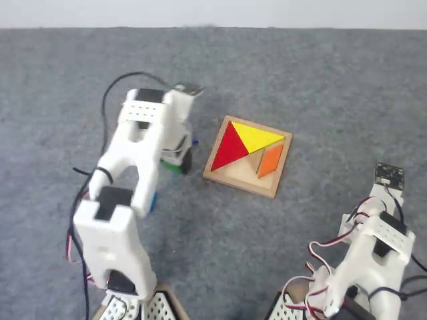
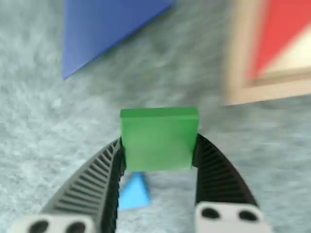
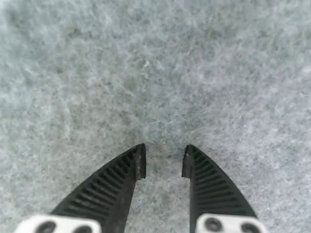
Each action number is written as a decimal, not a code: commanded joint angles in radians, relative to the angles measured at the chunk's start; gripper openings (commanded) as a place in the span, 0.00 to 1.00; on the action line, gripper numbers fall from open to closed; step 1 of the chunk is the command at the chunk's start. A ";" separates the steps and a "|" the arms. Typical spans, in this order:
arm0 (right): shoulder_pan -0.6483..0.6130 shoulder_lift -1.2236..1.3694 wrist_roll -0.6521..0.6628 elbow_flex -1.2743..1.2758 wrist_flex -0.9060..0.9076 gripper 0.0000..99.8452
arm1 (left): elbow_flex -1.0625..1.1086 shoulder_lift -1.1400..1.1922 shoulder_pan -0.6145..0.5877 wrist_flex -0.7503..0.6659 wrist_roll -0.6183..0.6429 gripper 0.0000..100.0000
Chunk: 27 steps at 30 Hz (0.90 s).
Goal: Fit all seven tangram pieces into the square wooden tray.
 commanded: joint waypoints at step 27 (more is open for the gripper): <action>-0.015 -0.008 0.006 0.002 -0.012 0.13 | -0.627 0.367 0.387 0.201 0.110 0.13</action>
